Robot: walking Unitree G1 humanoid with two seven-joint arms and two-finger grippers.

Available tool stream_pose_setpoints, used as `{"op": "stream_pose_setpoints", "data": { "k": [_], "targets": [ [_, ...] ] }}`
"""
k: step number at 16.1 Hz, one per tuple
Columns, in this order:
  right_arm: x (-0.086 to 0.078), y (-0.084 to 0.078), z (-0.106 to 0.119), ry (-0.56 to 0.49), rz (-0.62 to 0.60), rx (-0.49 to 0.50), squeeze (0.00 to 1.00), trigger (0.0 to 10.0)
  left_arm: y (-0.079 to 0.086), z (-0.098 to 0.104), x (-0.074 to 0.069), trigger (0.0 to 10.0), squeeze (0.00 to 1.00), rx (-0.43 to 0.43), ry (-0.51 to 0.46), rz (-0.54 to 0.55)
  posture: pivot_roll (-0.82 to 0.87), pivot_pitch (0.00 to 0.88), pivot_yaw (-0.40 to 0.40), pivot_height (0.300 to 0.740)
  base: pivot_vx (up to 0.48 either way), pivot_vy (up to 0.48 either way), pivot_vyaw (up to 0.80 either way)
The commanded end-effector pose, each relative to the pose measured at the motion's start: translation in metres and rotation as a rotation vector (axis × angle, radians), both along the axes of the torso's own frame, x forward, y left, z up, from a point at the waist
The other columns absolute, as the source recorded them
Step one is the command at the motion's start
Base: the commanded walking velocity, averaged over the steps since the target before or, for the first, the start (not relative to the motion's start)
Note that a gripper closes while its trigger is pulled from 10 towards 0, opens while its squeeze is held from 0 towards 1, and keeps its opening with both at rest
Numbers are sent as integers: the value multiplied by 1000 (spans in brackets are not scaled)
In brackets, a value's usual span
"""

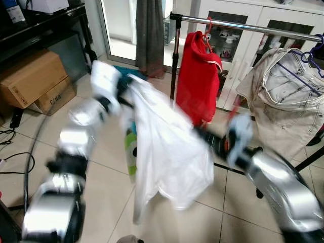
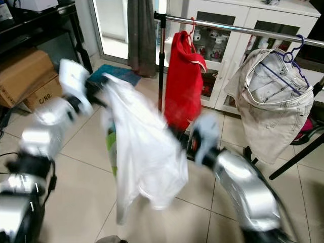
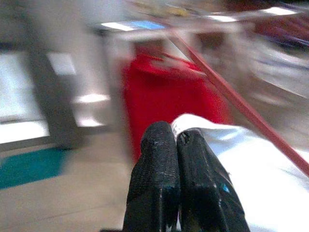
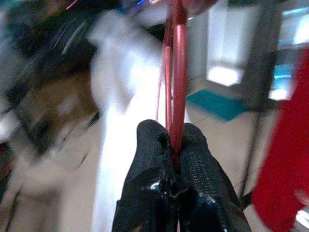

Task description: Hang hanger

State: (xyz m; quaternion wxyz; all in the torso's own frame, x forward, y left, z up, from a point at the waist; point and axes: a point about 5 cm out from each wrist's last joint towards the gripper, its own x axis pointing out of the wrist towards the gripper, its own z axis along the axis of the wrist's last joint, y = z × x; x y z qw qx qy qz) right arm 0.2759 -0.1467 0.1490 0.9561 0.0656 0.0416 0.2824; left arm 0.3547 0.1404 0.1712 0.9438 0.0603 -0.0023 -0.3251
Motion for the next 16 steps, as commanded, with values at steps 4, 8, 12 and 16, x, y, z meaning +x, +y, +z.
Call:
{"op": "stream_pose_setpoints", "data": {
  "k": [4, 8, 12, 16],
  "targets": [
    [22, -31, 20, -92, -416, 198, 0, 0, -27, -25, -37, 0, 0, 16, 118, -253, -102, 0, 13, 740, 0, 0, 0],
    [27, -46, 19, -76, -507, 209, 0, 471, -19, -33, -46, 0, 0, 5, 143, -160, -91, 0, -5, 740, 0, 0, 0],
    [10, -39, -32, 115, -560, -99, 0, 10000, 14, -41, -51, 10000, 0, -97, 155, 239, -88, 0, -4, 740, 0, 0, -200],
    [0, -25, -40, 102, -594, -38, 0, 10000, 19, -58, -67, 10000, 0, -98, 135, 373, -83, 0, -20, 740, 0, 0, -800]
  ]
}}
